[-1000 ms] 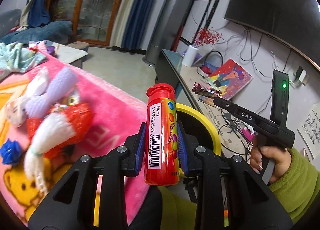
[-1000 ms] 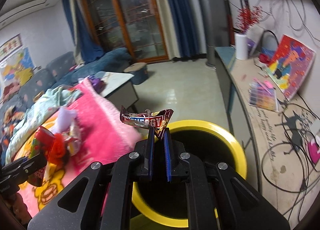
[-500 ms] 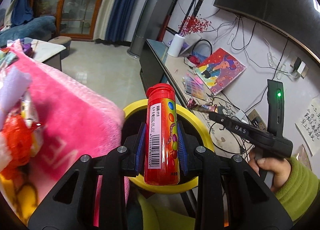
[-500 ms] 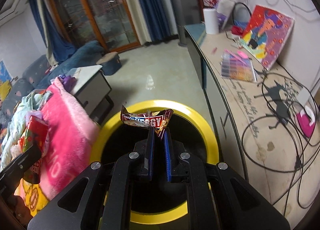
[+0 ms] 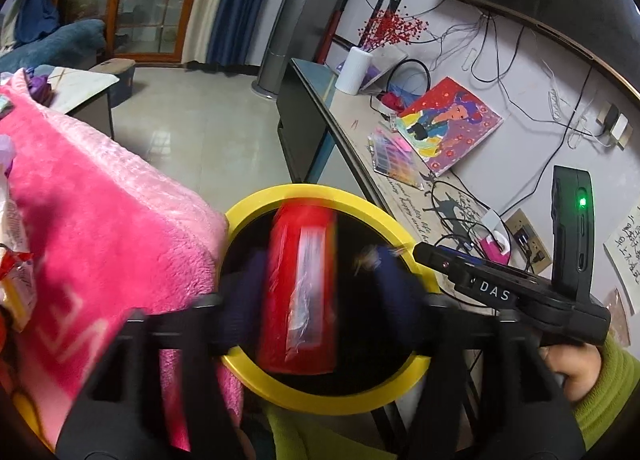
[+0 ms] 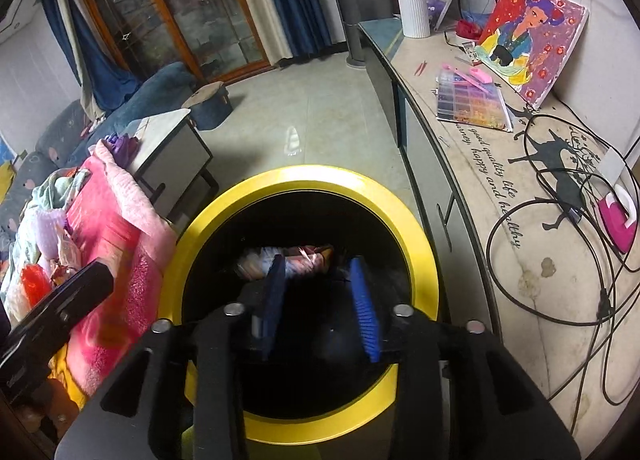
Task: Collect trash
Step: 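Carry the candy tube and wrapper over the yellow bin and open both grippers, then move both tools back over the trash on the blanket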
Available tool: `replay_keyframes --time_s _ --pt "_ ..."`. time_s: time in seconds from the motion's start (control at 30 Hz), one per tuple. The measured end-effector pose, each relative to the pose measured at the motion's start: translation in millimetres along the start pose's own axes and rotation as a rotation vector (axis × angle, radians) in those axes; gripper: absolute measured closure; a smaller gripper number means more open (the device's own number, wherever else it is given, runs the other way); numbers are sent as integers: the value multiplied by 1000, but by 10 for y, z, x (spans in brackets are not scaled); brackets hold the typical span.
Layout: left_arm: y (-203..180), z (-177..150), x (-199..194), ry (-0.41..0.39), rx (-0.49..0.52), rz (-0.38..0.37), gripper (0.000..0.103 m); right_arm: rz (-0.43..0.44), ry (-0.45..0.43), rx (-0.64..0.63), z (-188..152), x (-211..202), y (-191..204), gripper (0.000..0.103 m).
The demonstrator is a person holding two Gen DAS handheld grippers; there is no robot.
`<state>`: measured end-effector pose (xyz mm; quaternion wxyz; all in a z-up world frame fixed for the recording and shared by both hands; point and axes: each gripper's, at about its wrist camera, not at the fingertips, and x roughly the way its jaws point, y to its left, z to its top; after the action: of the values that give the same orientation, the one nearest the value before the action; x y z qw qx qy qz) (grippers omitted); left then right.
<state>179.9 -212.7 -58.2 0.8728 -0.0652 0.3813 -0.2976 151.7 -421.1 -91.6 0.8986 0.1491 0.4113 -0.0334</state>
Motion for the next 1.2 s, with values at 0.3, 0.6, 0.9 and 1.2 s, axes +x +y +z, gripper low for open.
replay_keyframes --time_s 0.3,0.6,0.9,1.2 --pt "98 -4 -365 -90 -15 26 11 6 -88 6 61 -195 61 48" --pt "201 -36 -806 -183 -21 114 11 97 -194 -42 80 -535 370 41" --pt "419 -122 -1238 -269 -43 213 11 198 -239 -121 -5 -804 815 39" --pt "681 -226 -1650 -343 -71 301 11 263 -235 -226 -142 -878 1276 39"
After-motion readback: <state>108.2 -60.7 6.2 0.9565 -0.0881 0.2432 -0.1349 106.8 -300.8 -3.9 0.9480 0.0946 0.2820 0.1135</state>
